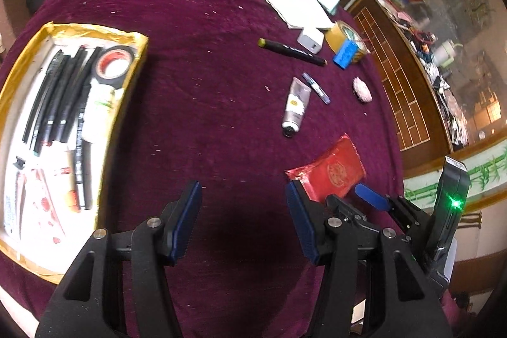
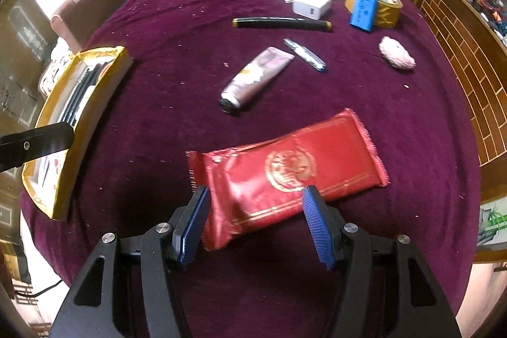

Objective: Organize objects
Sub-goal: 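Reach both open tools toward the red packet and remaining tubes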

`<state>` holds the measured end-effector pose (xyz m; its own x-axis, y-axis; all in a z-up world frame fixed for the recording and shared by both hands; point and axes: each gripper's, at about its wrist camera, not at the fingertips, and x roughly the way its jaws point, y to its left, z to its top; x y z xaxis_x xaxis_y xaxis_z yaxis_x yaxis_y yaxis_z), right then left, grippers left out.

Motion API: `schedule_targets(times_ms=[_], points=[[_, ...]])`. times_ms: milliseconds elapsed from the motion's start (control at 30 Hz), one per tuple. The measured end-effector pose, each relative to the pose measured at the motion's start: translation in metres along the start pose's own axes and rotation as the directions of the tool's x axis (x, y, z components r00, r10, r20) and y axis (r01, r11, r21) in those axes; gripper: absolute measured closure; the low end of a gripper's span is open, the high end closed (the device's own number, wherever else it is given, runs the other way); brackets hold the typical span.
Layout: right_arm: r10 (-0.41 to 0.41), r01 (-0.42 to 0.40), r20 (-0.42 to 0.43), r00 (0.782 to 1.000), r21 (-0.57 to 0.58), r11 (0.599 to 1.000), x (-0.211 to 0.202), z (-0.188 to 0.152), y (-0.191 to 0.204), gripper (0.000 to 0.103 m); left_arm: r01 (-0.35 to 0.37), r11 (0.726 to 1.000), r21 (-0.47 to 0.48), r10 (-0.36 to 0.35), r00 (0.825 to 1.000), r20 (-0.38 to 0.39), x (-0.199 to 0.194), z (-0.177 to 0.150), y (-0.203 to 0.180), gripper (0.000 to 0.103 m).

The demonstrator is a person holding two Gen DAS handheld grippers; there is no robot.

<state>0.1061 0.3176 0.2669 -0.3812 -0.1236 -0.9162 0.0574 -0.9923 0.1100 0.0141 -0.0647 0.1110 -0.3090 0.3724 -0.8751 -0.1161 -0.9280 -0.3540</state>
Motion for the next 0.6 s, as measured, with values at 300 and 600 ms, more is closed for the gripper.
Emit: schedule_targets(times_ms=[300,600], points=[[-0.045,0.045,-0.006,0.999,0.112,0.993,-0.002,-0.009,-0.05,0.048,0.03,0.996,0.08,-0.027,0.999,-0.047,0.033,0.014,-0.04,0.049],[-0.065,0.064,-0.009,0.998,0.296,0.953,-0.009,-0.028,-0.119,0.048,0.113,0.98,0.163,-0.106,0.993,-0.053,0.089,0.062,-0.1,0.049]])
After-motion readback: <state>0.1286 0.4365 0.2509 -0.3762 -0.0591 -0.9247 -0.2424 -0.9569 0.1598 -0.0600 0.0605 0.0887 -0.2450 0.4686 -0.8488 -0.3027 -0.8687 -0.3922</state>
